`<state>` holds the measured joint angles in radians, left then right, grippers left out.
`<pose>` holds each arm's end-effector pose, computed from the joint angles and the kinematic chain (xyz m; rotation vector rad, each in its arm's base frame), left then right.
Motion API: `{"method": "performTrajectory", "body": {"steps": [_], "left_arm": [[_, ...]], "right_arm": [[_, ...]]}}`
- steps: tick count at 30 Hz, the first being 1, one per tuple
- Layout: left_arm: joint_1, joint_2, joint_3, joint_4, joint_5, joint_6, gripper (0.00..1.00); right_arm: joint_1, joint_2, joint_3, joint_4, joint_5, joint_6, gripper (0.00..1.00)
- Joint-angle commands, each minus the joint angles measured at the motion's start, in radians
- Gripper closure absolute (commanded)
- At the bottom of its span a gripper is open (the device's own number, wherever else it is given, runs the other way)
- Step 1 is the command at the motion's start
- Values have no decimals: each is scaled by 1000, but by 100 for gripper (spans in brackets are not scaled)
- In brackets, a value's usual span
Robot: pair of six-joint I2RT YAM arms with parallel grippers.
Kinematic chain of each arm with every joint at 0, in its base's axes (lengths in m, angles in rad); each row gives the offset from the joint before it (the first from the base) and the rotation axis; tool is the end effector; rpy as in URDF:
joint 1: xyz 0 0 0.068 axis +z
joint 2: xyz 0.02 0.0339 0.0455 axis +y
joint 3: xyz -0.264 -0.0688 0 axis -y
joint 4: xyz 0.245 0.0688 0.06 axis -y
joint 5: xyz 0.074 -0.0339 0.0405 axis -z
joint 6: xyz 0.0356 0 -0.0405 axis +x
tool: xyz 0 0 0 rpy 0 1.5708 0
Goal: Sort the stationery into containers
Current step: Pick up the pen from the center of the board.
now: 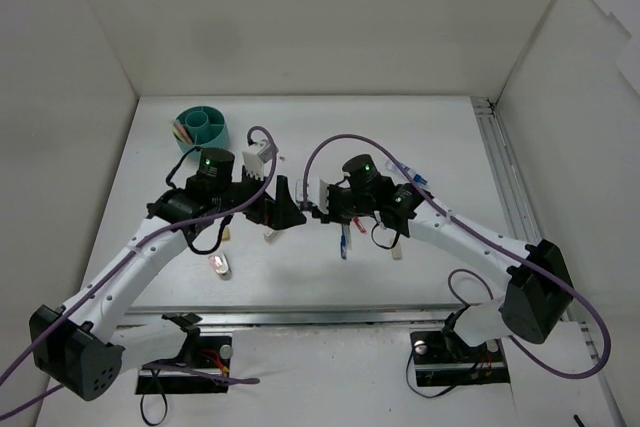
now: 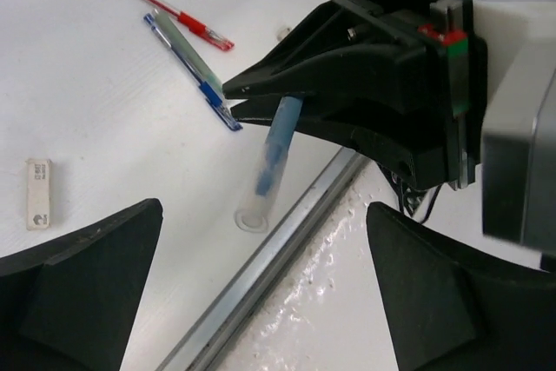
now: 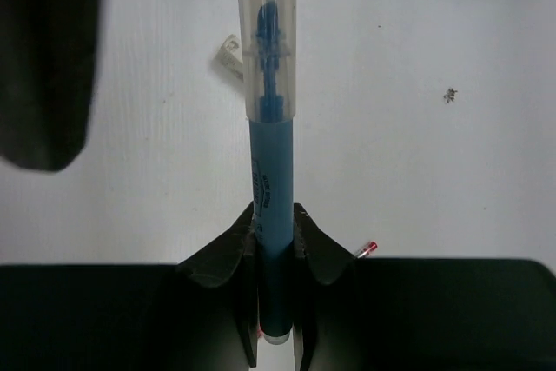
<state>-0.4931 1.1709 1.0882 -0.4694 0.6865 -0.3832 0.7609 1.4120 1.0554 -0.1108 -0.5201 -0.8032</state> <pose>0.2120 -0.1395 0.3430 0.5573 2.1647 -1.2288 0.2213 0.2352 0.2976 -1.6261 1.1767 0.5011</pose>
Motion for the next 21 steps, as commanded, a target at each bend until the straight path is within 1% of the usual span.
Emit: {"method": "performTrajectory", "body": {"steps": [1,2,3,4,6,7,8,9,10,11,15,18,21], "left_arm": [[-9,-79,-49,260,-79,-66,0],[-9,-100,-68,285,-126,-78,0],[-9,-106,-98,310,-155,-100,0],[-9,-112,-114,363,-175,-115,0],[-9,-122,-151,415,-260,-144,0],[-9,-126,-160,461,-286,-173,1],[-9,-132,-183,498,-338,-186,3],[-9,-137,-198,524,-361,-204,3],[-9,-142,-212,602,-367,-235,3],[-9,-151,-238,633,-392,-255,3],[11,-154,-278,805,-413,-310,1],[11,-137,-295,883,-413,-325,0],[11,-117,-289,919,-372,-329,0]], "right_arm": [[11,-24,46,163,89,228,100],[9,-25,31,222,145,272,100],[9,-34,20,252,172,356,100],[12,-39,6,323,201,402,100],[9,-62,-35,385,203,493,100],[11,-68,-50,454,201,524,100],[14,-82,-81,479,197,565,100],[12,-90,-92,500,203,590,100],[12,-94,-113,543,213,610,100],[11,-100,-118,553,212,627,100],[12,-101,-124,568,204,665,100],[14,-88,-127,577,215,688,100],[12,-74,-115,565,245,702,100]]}}
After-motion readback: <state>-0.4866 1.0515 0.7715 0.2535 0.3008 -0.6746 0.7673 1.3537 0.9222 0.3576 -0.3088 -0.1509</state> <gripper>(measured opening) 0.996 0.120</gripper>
